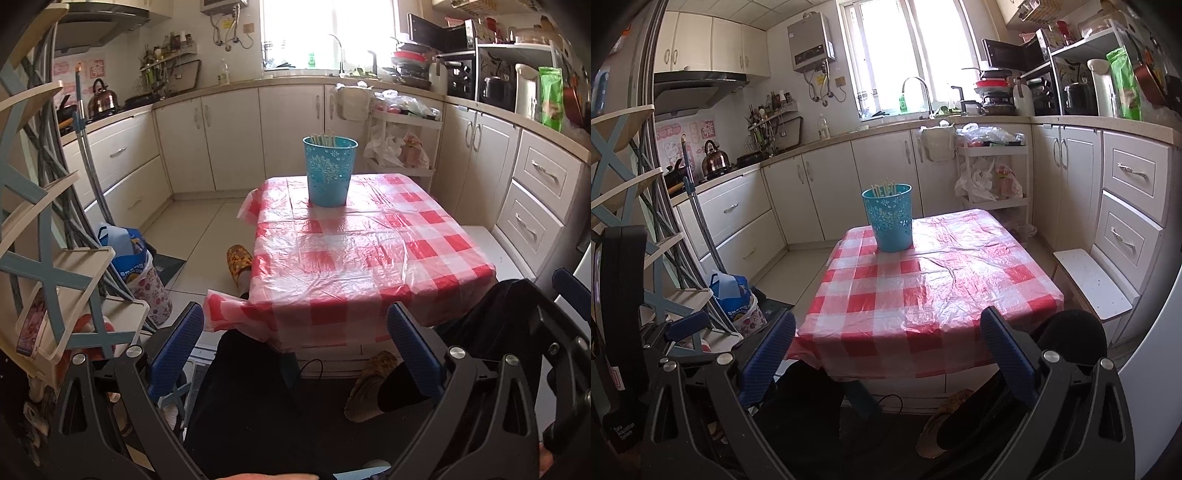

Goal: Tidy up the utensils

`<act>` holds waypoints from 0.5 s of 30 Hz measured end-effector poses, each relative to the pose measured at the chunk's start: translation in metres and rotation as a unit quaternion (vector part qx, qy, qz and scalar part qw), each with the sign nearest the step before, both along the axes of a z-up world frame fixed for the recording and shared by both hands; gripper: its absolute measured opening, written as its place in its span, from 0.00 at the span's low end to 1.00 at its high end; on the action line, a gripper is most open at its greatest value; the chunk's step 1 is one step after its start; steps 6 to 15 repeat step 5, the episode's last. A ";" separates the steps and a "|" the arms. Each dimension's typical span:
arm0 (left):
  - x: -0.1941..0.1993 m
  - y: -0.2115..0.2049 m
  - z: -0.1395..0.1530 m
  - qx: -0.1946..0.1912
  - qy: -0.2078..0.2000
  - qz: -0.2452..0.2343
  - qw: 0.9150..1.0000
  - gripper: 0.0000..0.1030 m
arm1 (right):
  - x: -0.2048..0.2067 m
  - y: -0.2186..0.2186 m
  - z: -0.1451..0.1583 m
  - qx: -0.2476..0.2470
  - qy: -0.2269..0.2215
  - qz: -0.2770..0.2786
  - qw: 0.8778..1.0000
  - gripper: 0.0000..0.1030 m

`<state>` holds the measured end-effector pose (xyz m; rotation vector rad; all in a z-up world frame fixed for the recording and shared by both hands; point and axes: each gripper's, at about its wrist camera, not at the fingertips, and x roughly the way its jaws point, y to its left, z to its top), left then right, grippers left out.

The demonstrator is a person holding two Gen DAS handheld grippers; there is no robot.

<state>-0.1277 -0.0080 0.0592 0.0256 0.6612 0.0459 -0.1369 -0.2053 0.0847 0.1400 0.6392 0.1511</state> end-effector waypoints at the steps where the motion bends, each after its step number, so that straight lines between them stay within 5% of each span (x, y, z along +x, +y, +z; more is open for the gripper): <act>1: -0.002 0.002 0.001 -0.001 -0.006 0.007 1.000 0.93 | -0.001 0.000 0.001 0.001 -0.004 -0.001 1.000 0.93; 15: -0.007 0.012 0.004 -0.003 -0.015 0.034 0.999 0.93 | -0.002 0.000 0.002 0.001 -0.008 0.000 1.000 0.93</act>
